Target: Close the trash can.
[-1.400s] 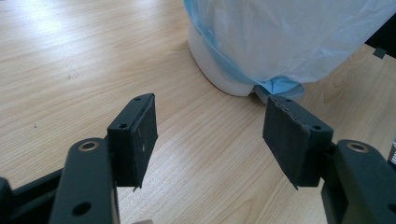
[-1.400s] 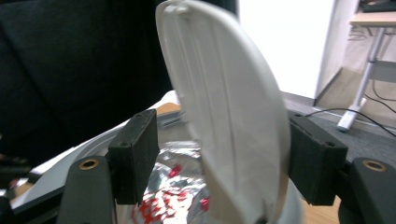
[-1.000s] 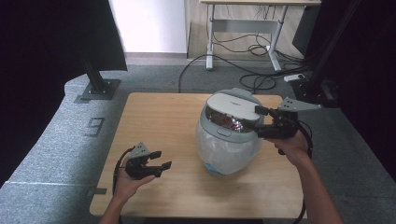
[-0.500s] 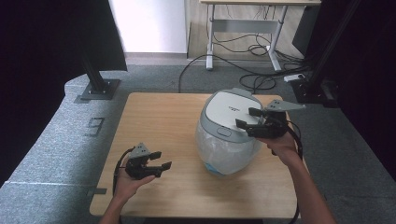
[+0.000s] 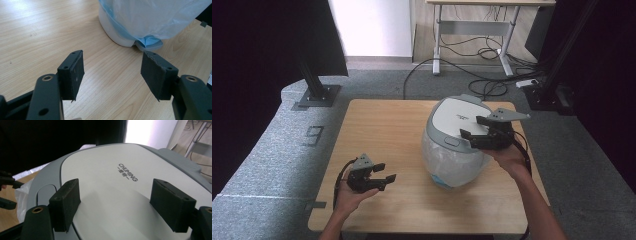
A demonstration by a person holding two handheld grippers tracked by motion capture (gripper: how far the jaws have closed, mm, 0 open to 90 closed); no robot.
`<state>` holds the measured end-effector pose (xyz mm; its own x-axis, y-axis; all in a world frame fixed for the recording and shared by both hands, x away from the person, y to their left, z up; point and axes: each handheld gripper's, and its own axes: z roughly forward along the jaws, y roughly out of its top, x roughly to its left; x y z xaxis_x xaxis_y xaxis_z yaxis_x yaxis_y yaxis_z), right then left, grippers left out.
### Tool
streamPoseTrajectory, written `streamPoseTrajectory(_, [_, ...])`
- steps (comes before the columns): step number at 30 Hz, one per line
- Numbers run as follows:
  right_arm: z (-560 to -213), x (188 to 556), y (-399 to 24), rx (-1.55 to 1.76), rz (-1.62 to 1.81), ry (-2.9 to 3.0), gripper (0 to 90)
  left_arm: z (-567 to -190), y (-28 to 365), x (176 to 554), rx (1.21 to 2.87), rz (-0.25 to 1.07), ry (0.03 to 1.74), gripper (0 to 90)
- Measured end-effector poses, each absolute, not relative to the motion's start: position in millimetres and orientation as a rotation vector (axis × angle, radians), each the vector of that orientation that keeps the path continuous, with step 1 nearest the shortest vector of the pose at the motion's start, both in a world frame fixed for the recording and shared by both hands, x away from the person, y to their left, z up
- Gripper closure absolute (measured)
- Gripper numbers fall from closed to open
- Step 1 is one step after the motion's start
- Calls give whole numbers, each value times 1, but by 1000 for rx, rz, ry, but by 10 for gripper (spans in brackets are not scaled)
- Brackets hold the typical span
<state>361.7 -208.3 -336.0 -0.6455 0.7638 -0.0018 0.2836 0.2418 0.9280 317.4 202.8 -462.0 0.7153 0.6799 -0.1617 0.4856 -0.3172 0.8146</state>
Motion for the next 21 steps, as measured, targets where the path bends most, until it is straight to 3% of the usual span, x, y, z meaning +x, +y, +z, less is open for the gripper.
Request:
streamPoseTrajectory(13, [-365,312,-261,980,1477,1893,223,-463,211,319,1963,276,925,352])
streamPoseTrajectory(21, [-411,297,-281,1038,1432,1896,222,-467,214,321,1967,276,943,352])
